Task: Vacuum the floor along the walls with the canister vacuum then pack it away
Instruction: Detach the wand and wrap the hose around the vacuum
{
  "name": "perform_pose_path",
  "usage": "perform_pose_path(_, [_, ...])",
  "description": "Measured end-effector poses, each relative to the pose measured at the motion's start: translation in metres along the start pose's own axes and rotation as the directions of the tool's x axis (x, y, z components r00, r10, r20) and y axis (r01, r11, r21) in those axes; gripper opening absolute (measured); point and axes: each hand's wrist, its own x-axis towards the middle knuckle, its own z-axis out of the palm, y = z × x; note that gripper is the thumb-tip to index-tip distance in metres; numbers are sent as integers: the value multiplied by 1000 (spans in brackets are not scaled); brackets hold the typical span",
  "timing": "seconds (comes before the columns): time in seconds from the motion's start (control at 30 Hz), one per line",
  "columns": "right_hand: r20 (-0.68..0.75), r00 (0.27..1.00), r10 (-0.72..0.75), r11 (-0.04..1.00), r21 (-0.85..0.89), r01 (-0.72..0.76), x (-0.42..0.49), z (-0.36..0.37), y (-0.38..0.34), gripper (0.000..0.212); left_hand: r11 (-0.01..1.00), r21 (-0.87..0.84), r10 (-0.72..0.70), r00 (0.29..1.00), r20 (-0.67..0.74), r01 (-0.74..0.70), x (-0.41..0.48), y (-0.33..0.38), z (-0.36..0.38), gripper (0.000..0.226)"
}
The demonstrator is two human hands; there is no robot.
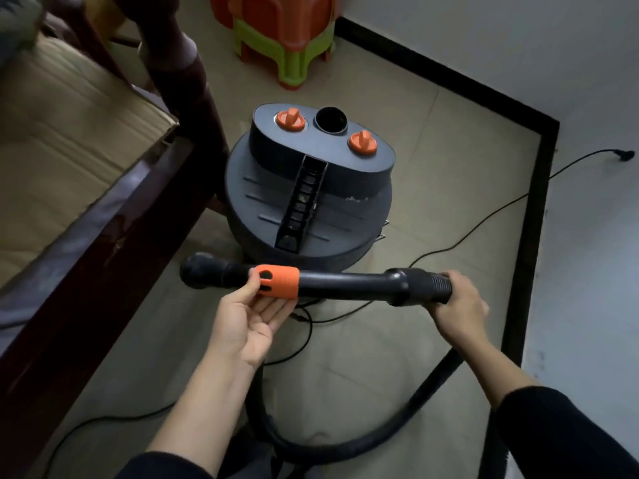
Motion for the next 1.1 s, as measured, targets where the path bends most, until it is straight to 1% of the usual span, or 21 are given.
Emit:
perform_pose_path(0.03, [-10, 997, -83, 996, -21, 82, 1, -2, -5, 31, 998, -58, -8, 1000, -23, 6, -1, -3, -9, 22])
perform_pose_path(0.1, [28, 957, -288, 950, -120, 289, 0, -6, -16, 31, 988, -155, -5, 997, -82, -8, -1, -5, -28, 26])
perform_pose_path(0.17, [111, 903, -416, 879, -207, 430, -5, -14, -40, 30, 986, -165, 11, 992, -125, -32, 1, -2, -41, 34])
perform_pose_path(0.23, [177, 862, -475, 799, -324, 507, -14, -17, -72, 26, 993, -112, 18, 993, -114, -31, 2, -1, -48, 43])
perform_pose_path(0.3, [235, 809, -538, 706, -400, 585, -27, -10, -106, 25, 999, -43, -1, 998, -62, -2, 0, -3, -47, 49])
perform_pose_path(0.37, [314, 757, -574, 641, -403, 653, -44, 5, -140, 26, 999, 10, -37, 999, -4, 37, -5, -7, -39, 47])
perform_pose_path(0.47, [419, 659, -625, 572, -330, 751, -62, 32, -167, 31, 998, 0, -64, 998, 3, 64, 0, -9, -31, 30])
perform_pose_path(0.5, [435, 636, -638, 566, -295, 770, -64, 39, -169, 31, 997, -33, -66, 998, 3, 66, 4, -8, -30, 28])
perform_pose_path(0.53, [436, 624, -649, 572, -261, 777, -64, 43, -166, 31, 994, -83, -68, 998, 8, 69, 7, -7, -29, 32])
perform_pose_path(0.6, [391, 633, -668, 609, -200, 767, -59, 47, -151, 28, 986, -157, -64, 998, -18, 60, 19, -4, -31, 46])
perform_pose_path(0.63, [365, 657, -660, 642, -182, 745, -55, 46, -138, 27, 983, -176, -56, 997, -54, 45, 25, -1, -33, 51])
perform_pose_path(0.67, [336, 697, -634, 688, -167, 706, -50, 44, -123, 27, 978, -205, -56, 994, -95, 36, 31, 4, -36, 54])
perform_pose_path(0.73, [295, 811, -506, 813, -151, 562, -42, 36, -92, 26, 956, -294, -72, 985, -156, 23, 47, 17, -43, 61])
perform_pose_path(0.77, [282, 855, -435, 866, -128, 483, -40, 33, -79, 27, 940, -340, -88, 979, -183, 21, 55, 23, -47, 63])
perform_pose_path(0.8, [263, 881, -393, 901, -80, 426, -38, 32, -71, 30, 927, -375, -110, 973, -205, 26, 61, 29, -50, 63])
perform_pose_path(0.83, [232, 892, -387, 915, -19, 402, -37, 33, -69, 35, 918, -397, -125, 966, -227, 25, 66, 32, -51, 62])
perform_pose_path(0.9, [170, 901, -399, 917, 86, 390, -36, 41, -81, 45, 912, -411, -122, 960, -251, 8, 68, 33, -50, 58])
perform_pose_path(0.97, [145, 887, -438, 895, 160, 415, -36, 50, -101, 51, 916, -400, -116, 971, -207, 24, 66, 30, -47, 50])
perform_pose_path(1.0, [137, 860, -491, 867, 174, 467, -36, 56, -110, 50, 924, -380, -114, 979, -171, 41, 66, 28, -45, 42])
perform_pose_path(1.03, [121, 811, -572, 818, 166, 551, -38, 61, -118, 47, 933, -357, -111, 983, -147, 51, 67, 27, -45, 33])
perform_pose_path(1.1, [81, 673, -735, 678, 94, 729, -44, 76, -127, 37, 948, -317, -92, 983, -159, 37, 73, 27, -44, 24])
